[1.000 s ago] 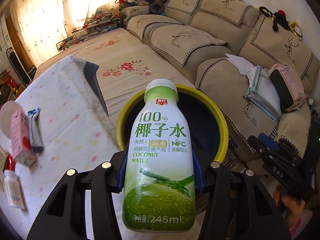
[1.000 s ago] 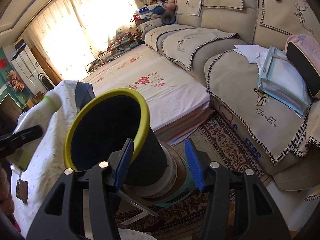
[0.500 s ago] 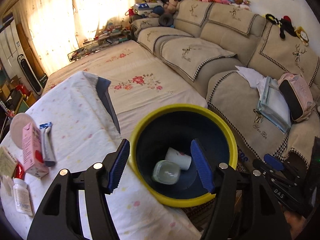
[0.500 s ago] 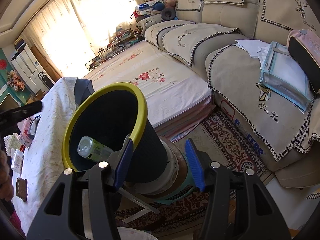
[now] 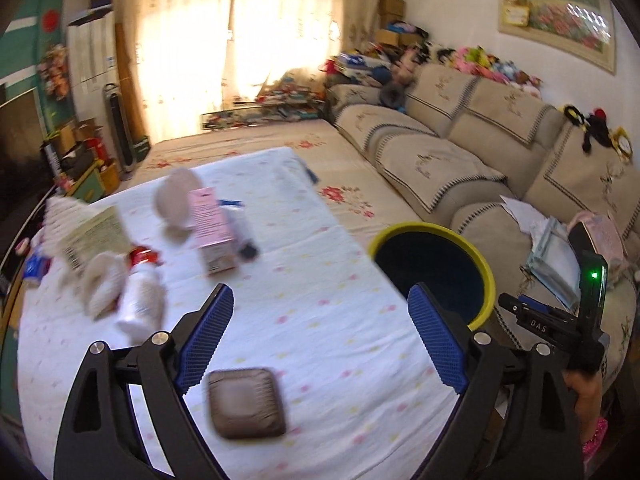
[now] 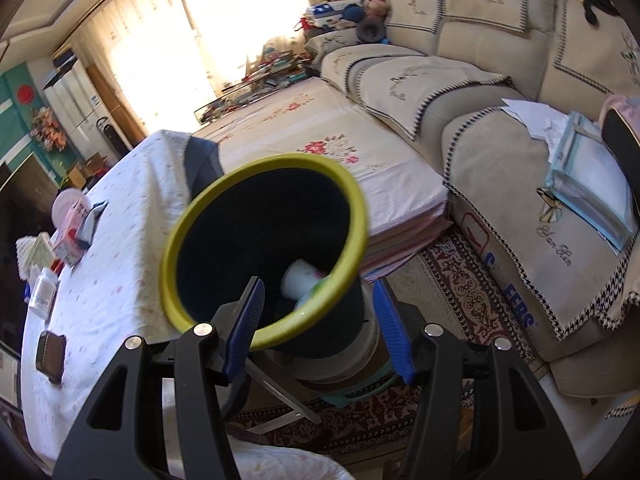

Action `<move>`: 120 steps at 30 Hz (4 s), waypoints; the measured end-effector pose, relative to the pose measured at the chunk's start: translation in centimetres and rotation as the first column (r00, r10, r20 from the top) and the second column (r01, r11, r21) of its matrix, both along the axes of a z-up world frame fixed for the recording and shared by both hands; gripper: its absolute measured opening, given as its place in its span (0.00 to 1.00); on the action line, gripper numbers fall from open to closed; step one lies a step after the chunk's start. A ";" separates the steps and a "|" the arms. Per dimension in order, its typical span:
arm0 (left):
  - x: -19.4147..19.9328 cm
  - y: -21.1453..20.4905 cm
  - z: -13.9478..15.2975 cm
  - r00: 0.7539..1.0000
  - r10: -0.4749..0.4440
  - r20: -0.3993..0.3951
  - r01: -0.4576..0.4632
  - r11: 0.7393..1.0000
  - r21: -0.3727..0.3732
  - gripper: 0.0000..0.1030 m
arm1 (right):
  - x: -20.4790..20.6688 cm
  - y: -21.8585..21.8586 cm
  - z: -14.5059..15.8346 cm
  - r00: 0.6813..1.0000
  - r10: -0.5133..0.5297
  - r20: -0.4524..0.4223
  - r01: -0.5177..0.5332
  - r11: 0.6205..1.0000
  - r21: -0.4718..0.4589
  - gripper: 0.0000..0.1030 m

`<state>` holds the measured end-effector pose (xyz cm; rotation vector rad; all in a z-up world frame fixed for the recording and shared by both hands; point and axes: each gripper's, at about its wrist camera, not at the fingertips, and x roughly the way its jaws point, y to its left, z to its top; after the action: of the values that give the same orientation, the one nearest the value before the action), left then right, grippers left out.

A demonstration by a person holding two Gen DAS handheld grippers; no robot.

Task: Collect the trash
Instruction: 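Grasp the brown square food container with the right gripper, then carry the brown container into the yellow bin and release it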

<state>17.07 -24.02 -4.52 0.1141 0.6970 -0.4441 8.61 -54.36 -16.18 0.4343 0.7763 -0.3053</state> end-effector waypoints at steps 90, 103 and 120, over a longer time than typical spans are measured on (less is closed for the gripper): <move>0.2 14.3 -6.7 0.958 0.260 -0.122 -0.259 0.966 0.023 0.89 | 9.6 3.4 -0.8 0.992 0.122 -0.029 -0.125 0.982 -0.141 0.70; 1.0 12.8 -7.6 0.959 0.241 -0.148 -0.236 0.970 0.052 0.89 | 9.9 2.6 -1.5 0.995 0.091 -0.035 -0.095 0.988 -0.119 0.74; 4.7 14.3 -8.9 0.941 0.280 -0.190 -0.276 0.960 0.048 0.89 | 9.4 4.1 -1.5 0.991 0.128 -0.033 -0.131 0.986 -0.103 0.77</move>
<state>21.82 -9.75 -13.47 -0.0098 0.8969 -0.1766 17.99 -50.23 -17.65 0.2800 0.8070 -0.2292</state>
